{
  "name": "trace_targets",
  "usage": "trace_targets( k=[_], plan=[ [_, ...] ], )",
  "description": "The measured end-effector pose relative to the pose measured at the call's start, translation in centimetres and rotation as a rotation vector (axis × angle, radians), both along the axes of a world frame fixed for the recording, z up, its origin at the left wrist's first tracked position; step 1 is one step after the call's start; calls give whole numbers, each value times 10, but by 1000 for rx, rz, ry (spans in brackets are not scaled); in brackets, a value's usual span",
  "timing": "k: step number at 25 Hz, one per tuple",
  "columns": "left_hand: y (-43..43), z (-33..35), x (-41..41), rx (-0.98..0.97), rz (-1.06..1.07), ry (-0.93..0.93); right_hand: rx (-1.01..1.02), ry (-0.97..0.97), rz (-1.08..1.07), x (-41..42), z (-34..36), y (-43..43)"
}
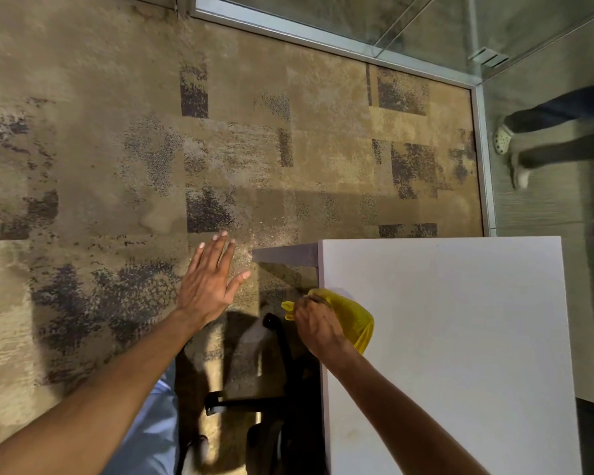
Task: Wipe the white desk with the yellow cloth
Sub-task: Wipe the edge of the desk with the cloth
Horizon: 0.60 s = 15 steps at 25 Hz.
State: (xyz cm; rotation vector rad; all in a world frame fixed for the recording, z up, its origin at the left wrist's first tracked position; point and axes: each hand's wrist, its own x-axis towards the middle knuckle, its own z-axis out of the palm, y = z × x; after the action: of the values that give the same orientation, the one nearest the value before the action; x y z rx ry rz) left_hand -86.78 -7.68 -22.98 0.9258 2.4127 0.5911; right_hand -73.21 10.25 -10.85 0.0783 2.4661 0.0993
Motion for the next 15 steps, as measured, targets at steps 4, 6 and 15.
trace_targets(
  k=[4,6,15],
  plan=[
    [-1,3,10,-18,-10,-7,-23,-96,-46,18,9,-11],
    [-2,4,16,-27,-22,-9,-6,-53,-86,27,17,-16],
    [-3,17,39,5,-27,-1,-81,-254,-254,75,26,-43]
  ],
)
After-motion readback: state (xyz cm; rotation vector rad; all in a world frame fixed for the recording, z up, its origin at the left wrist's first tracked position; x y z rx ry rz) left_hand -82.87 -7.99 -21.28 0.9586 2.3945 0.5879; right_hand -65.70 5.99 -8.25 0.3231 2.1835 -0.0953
